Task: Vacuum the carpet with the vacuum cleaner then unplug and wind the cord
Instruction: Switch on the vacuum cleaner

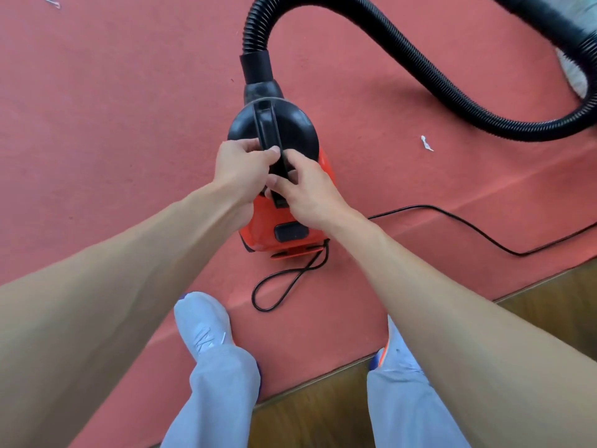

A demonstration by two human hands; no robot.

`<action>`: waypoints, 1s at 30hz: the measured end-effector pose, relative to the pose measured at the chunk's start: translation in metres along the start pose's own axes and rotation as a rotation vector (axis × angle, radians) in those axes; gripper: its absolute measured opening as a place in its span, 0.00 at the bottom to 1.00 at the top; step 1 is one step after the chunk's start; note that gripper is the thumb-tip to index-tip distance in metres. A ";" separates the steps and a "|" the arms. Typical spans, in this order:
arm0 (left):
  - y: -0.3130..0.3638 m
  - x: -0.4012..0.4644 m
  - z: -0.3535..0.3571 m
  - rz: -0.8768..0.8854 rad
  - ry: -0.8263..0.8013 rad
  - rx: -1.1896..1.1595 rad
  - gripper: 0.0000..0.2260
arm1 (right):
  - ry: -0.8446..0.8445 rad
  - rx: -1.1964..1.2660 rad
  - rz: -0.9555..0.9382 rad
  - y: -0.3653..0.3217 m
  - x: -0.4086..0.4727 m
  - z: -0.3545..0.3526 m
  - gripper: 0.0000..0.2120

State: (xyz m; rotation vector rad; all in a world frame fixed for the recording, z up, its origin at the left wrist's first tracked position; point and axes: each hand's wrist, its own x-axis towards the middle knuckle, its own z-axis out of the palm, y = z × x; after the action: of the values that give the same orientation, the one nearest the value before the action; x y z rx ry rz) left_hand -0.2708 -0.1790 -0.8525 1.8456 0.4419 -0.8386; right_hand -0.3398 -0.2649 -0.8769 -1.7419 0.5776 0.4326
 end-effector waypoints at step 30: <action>0.007 -0.008 0.021 -0.096 -0.133 0.657 0.19 | 0.095 -0.718 0.330 0.029 -0.032 0.045 0.09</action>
State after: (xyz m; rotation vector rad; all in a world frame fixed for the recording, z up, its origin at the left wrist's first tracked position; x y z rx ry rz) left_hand -0.2794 -0.2000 -0.8471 2.3543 0.1761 -1.2700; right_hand -0.3820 -0.2223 -0.8929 -2.3638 0.8508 0.8700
